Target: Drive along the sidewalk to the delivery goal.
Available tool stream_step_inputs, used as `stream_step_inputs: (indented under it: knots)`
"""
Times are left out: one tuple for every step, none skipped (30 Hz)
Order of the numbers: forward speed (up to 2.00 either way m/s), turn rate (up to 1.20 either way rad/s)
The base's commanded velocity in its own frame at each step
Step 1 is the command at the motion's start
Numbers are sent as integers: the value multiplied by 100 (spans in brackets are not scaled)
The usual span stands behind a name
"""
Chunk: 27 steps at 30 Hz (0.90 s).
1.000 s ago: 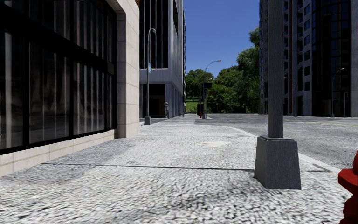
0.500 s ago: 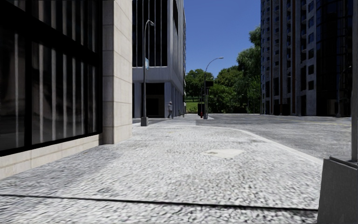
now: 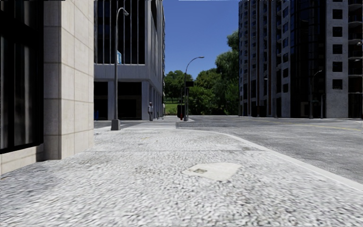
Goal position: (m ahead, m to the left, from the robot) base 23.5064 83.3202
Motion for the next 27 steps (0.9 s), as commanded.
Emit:
stream_step_inputs:
  knots:
    - [200,0]
    - [200,0]
    - [200,0]
    - [200,0]
    - [200,0]
    - [200,0]
    - [200,0]
    - [200,0]
    - [200,0]
    - [200,0]
    - [200,0]
    - [200,0]
    - [200,0]
    - [200,0]
    - [200,0]
    - [200,0]
    - [200,0]
    - [200,0]
    - [200,0]
    - [200,0]
    - [200,0]
    - [200,0]
    - [200,0]
    - [200,0]
    - [200,0]
    - [200,0]
    - [200,0]
